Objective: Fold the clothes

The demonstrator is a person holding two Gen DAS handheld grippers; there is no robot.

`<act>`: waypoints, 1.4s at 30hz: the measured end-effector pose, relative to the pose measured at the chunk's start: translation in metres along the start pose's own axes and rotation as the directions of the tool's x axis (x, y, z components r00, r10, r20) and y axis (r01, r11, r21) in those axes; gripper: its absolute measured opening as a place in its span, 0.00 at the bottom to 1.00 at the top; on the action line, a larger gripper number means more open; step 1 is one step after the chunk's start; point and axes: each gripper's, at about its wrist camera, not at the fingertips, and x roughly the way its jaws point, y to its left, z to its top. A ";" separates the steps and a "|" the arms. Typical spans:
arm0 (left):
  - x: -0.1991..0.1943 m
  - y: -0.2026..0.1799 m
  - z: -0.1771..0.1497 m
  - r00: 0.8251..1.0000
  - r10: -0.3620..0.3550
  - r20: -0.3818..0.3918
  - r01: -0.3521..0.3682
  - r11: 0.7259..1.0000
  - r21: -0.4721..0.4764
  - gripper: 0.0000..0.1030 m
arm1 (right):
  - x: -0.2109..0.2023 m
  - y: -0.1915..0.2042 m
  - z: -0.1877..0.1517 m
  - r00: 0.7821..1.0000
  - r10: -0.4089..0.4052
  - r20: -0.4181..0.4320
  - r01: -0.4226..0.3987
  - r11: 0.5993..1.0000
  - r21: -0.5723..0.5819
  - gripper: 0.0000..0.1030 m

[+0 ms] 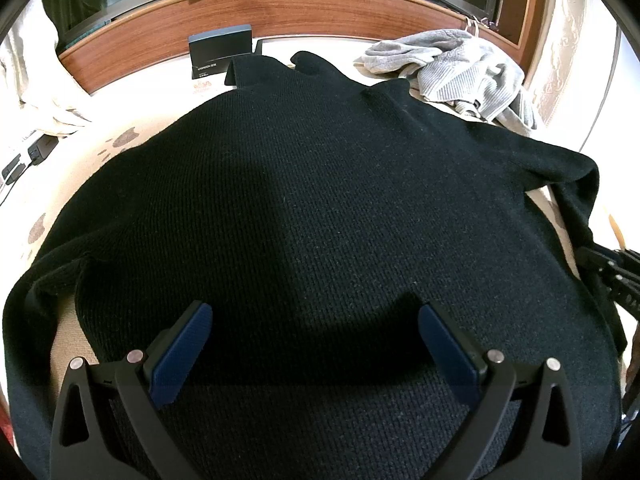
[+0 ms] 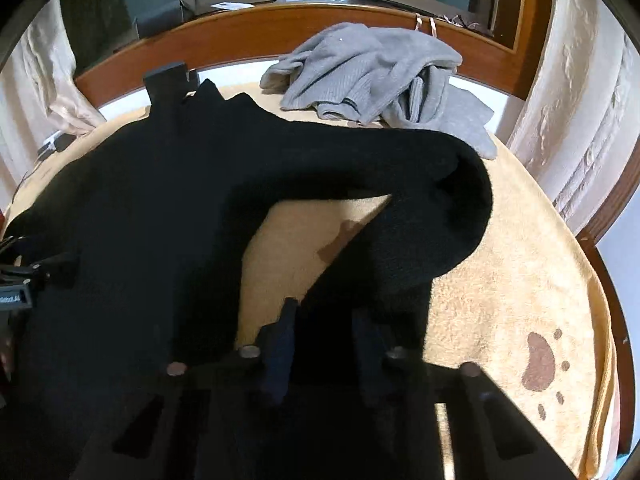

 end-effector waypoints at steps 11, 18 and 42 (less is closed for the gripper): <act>0.000 -0.001 0.000 1.000 0.003 -0.001 -0.003 1.000 0.003 1.00 | -0.062 -0.130 0.006 0.920 0.304 0.247 -0.389 0.783 0.486 0.09; 0.000 -0.003 0.000 1.000 0.006 -0.002 -0.006 1.000 0.003 1.00 | -0.113 -0.184 0.010 0.896 0.178 0.406 -0.393 0.744 0.541 0.09; 0.000 -0.003 0.000 1.000 0.008 -0.002 -0.008 1.000 0.002 1.00 | -0.112 -0.232 -0.082 0.980 -0.097 0.175 -0.026 0.804 0.595 0.76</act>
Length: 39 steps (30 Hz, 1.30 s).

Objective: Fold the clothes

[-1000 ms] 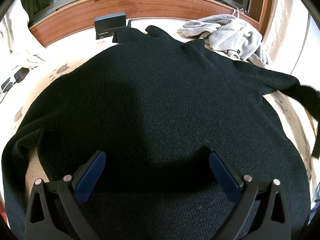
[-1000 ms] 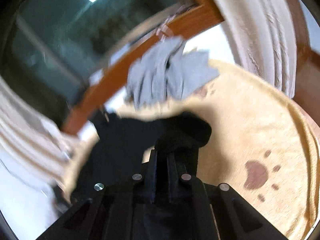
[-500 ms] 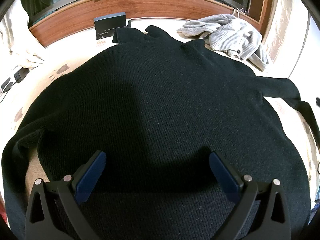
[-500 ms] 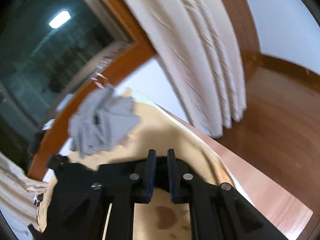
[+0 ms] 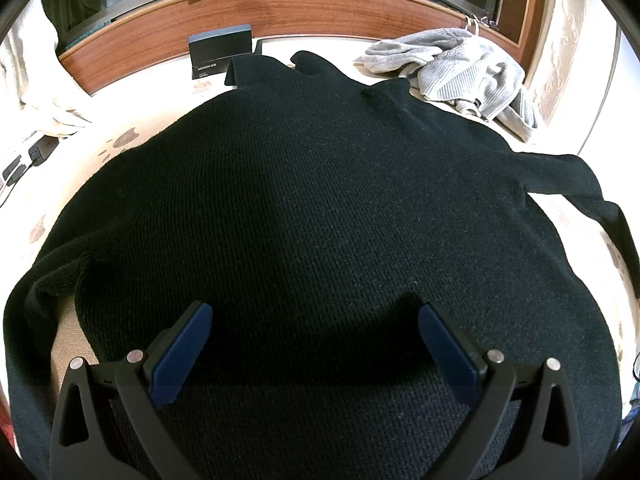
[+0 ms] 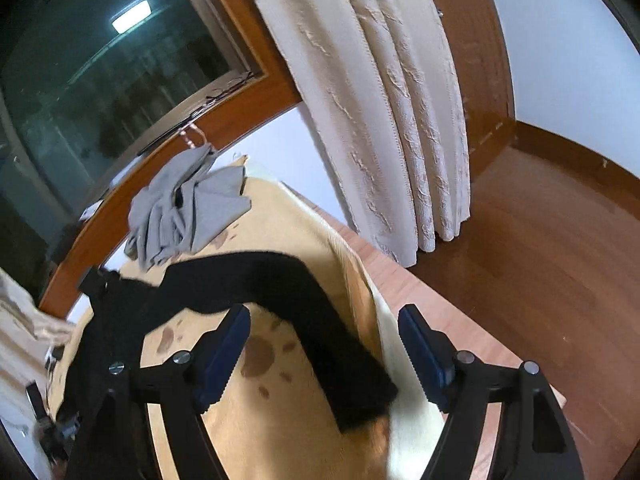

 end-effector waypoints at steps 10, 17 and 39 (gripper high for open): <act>0.000 0.000 0.000 1.000 0.000 0.000 0.000 1.000 0.000 1.00 | 0.046 0.036 -0.033 0.956 -0.272 -0.110 0.222 0.915 -0.338 0.34; 0.001 0.000 0.000 1.000 -0.001 0.000 0.001 1.000 -0.001 1.00 | 0.009 0.038 0.001 0.992 -0.117 -0.036 0.109 0.977 -0.181 0.16; 0.001 0.000 0.000 1.000 -0.001 -0.002 0.000 1.000 -0.007 1.00 | -0.070 0.021 0.100 0.945 0.191 0.264 -0.242 0.955 0.175 0.16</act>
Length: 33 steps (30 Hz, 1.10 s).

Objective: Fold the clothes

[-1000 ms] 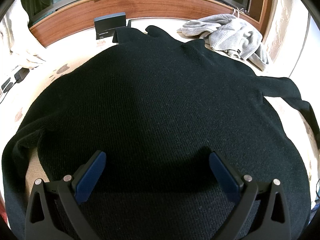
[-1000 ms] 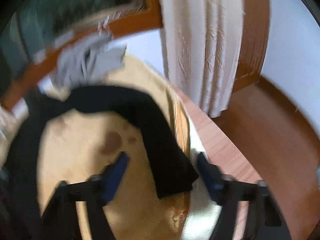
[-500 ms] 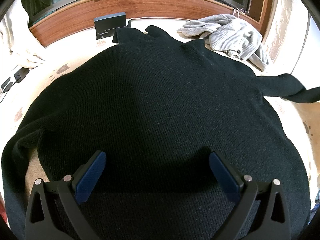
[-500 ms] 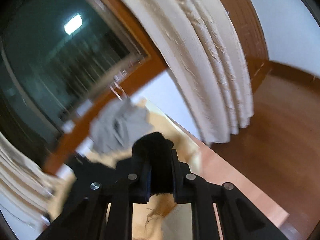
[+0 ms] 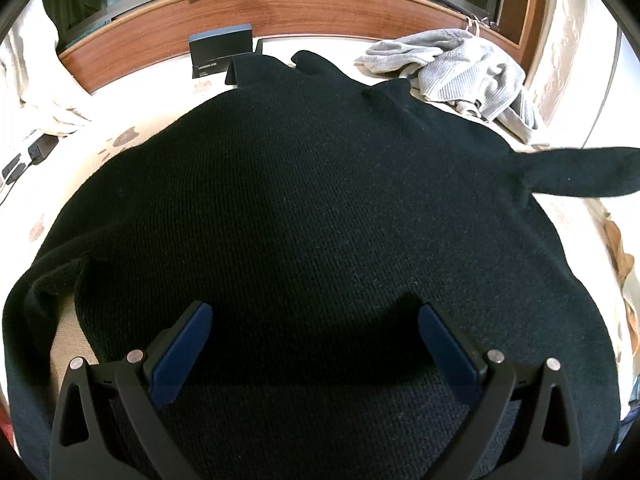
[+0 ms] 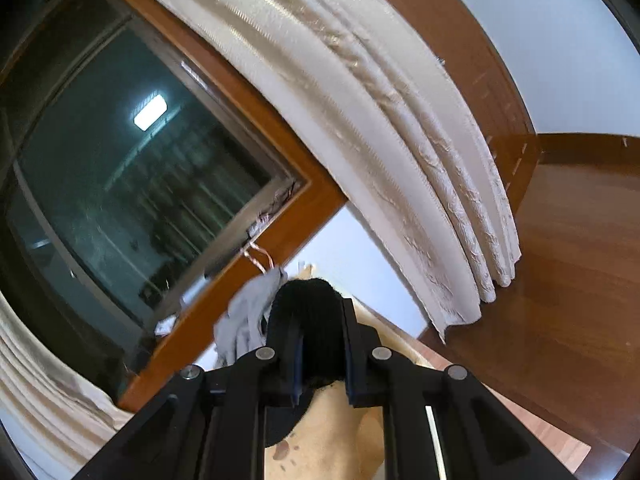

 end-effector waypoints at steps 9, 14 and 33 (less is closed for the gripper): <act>-0.013 0.034 0.006 0.980 -0.194 0.033 0.197 0.965 -0.175 1.00 | 0.034 0.061 -0.020 0.987 0.084 -0.136 -0.099 0.989 -0.107 0.16; -0.032 0.063 0.012 0.975 -0.196 0.101 0.216 0.941 -0.262 1.00 | 0.054 0.151 -0.040 0.955 0.211 -0.209 -0.254 0.945 -0.205 0.16; -0.040 0.165 -0.002 0.993 -0.006 0.117 0.069 0.836 -0.544 1.00 | 0.207 0.397 -0.330 0.585 0.062 -0.809 -0.652 0.629 -0.423 0.17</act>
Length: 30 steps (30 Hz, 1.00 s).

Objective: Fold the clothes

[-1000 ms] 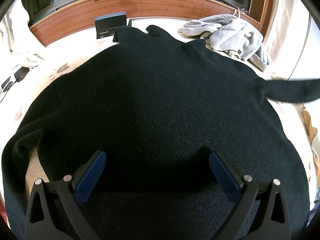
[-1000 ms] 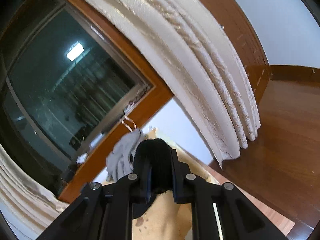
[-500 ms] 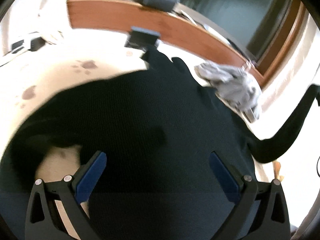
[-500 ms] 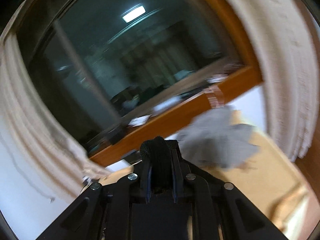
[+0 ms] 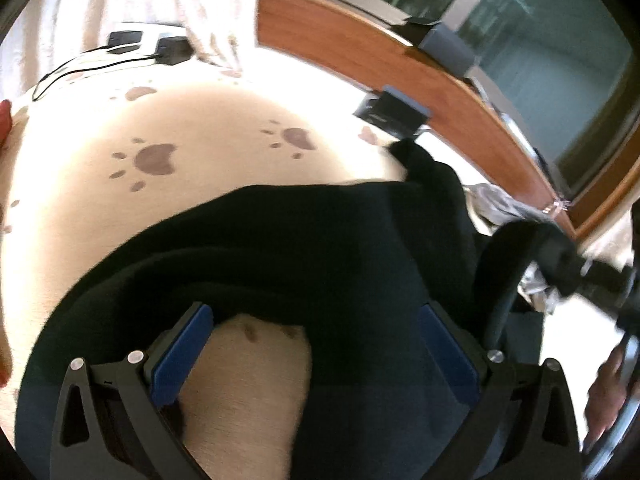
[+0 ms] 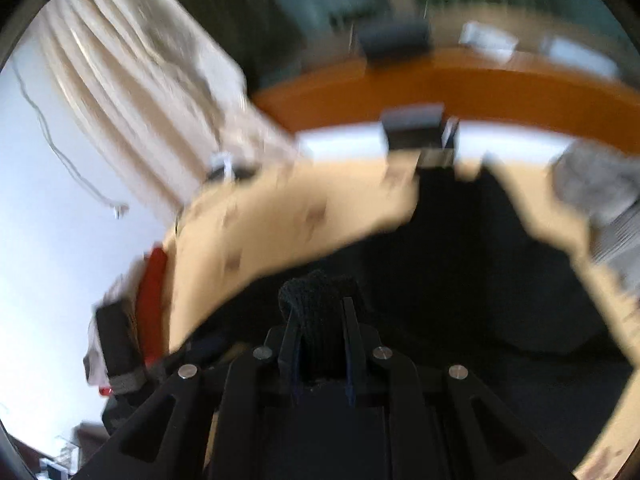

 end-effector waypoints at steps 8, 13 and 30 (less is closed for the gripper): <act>0.008 -0.005 -0.003 0.999 0.025 -0.024 -0.025 0.999 0.026 1.00 | 0.012 -0.008 -0.014 0.998 0.058 0.001 -0.058 0.998 -0.027 0.80; 0.010 -0.001 -0.001 0.999 0.011 -0.035 -0.010 1.000 0.020 1.00 | -0.027 -0.026 -0.020 0.982 0.114 0.150 -0.125 0.990 0.063 0.80; -0.016 0.027 0.015 0.979 -0.201 0.038 0.204 0.961 -0.185 1.00 | -0.031 -0.116 -0.068 0.969 0.208 0.134 -0.245 0.883 0.401 0.80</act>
